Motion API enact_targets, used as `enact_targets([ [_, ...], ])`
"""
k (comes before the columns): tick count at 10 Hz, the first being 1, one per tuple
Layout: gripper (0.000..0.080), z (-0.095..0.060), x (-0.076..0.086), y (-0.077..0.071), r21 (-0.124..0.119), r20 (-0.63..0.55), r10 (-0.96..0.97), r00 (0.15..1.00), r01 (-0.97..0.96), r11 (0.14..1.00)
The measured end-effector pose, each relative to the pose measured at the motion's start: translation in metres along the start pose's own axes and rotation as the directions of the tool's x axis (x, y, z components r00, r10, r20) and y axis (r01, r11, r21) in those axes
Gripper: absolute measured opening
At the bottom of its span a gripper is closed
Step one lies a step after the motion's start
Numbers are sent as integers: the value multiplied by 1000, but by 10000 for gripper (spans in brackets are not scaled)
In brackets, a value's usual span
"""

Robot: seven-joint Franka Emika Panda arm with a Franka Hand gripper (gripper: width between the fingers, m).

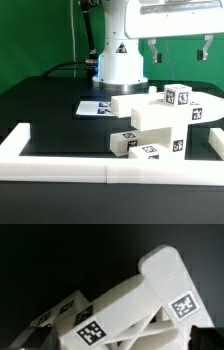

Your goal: Assemble chair

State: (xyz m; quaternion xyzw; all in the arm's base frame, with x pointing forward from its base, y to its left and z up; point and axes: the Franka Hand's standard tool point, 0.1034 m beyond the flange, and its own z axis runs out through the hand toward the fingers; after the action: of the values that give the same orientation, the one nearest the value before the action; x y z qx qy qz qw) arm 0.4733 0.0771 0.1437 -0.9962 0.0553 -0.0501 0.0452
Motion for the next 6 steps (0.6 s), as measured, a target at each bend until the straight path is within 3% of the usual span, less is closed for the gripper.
enact_targets([
  [2, 649, 16, -26, 5, -21, 2, -15, 1000, 15, 1000],
  [4, 649, 26, -38, 5, -13, -17, 18, 1000, -18, 1000],
  [6, 649, 29, -40, 4, -12, -13, 28, 1000, -28, 1000],
])
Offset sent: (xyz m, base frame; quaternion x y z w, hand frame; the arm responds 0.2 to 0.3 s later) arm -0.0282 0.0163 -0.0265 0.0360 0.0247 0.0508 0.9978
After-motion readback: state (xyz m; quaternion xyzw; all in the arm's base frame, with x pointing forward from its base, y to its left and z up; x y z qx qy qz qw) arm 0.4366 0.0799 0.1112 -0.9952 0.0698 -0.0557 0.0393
